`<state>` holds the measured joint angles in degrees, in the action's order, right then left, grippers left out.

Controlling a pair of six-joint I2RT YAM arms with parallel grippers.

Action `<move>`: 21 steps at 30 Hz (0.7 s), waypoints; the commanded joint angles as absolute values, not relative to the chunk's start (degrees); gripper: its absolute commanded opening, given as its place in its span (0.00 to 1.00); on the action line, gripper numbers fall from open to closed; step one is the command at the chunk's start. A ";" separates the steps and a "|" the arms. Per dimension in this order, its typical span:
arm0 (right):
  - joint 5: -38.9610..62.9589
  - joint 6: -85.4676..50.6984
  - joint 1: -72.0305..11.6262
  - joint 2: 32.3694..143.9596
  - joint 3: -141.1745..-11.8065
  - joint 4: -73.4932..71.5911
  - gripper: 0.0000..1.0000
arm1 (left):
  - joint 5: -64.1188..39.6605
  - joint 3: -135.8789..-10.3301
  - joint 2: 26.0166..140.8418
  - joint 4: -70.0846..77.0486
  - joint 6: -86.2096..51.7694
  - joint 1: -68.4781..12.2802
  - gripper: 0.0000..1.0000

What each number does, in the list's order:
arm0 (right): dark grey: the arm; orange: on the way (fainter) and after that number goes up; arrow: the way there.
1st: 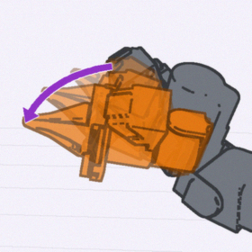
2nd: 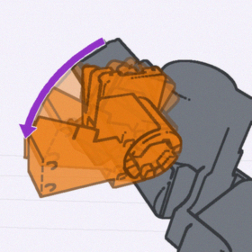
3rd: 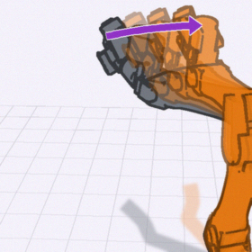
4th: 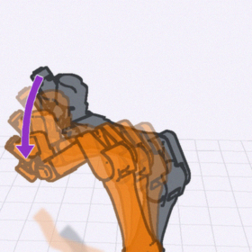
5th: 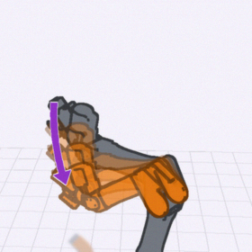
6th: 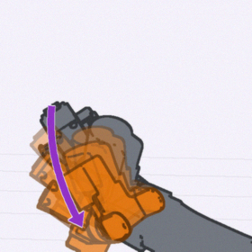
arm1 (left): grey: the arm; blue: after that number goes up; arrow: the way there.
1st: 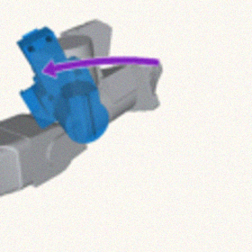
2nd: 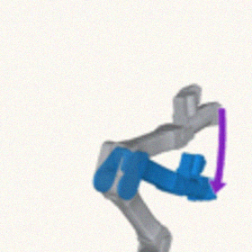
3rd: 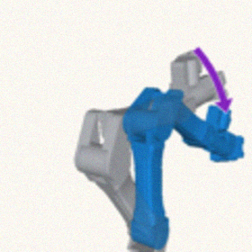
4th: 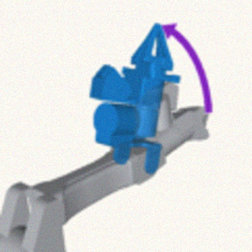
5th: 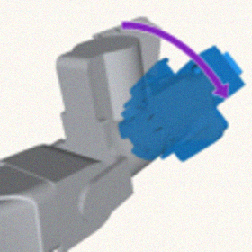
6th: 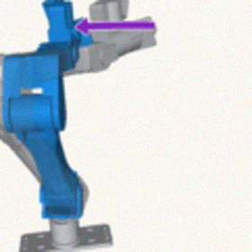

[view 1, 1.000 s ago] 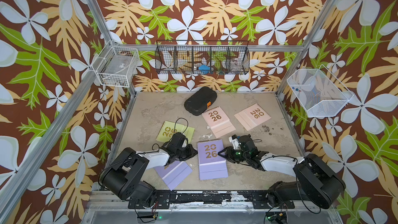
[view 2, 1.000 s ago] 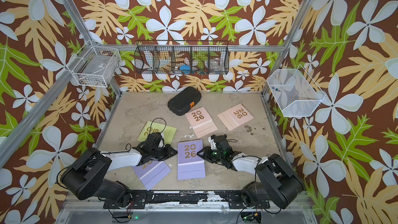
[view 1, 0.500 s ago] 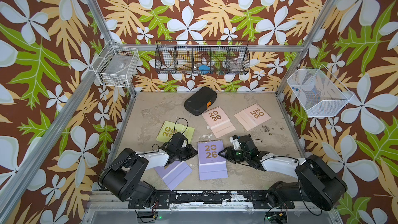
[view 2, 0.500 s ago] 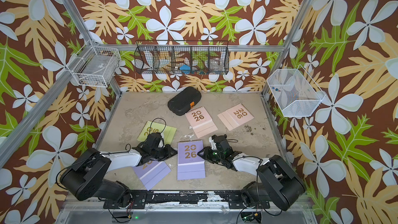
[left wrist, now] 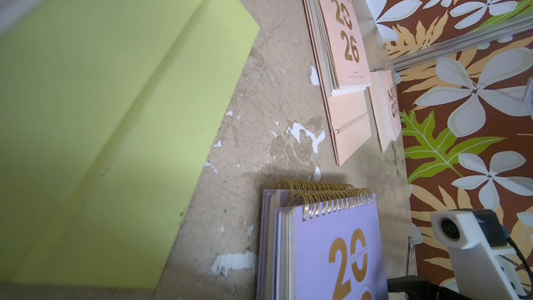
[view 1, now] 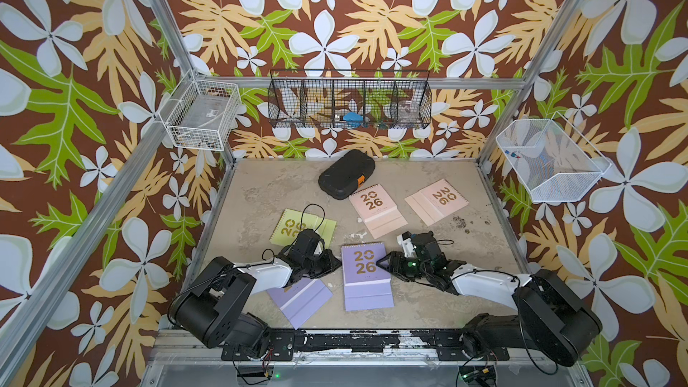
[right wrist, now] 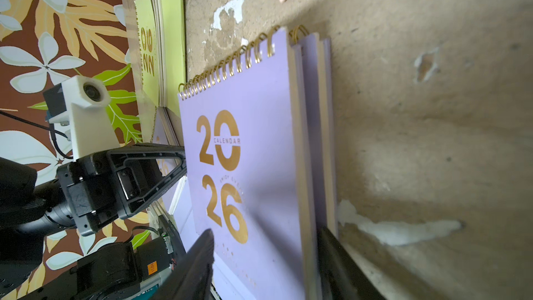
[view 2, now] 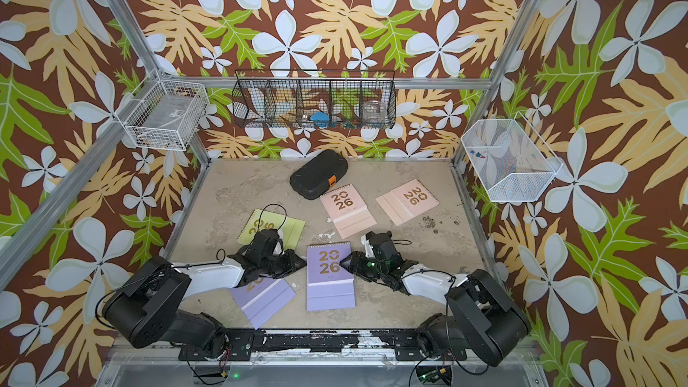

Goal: Stack the calendars
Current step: Place the calendar at the calendar.

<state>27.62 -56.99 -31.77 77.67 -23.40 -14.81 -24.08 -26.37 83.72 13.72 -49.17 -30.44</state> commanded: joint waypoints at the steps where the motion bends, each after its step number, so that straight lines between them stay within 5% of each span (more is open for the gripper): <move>1: 24.49 -55.91 -31.64 77.43 -23.79 -10.61 0.62 | -24.08 -26.72 83.43 13.10 -48.43 -30.33 0.17; 12: 20.50 -51.93 -30.63 75.18 -26.50 -3.24 0.72 | -23.15 -28.18 83.21 11.03 -47.66 -30.15 0.17; 21: 22.19 -44.26 -20.72 73.11 -30.22 2.02 0.76 | -21.31 -33.40 83.07 6.68 -45.92 -28.61 0.18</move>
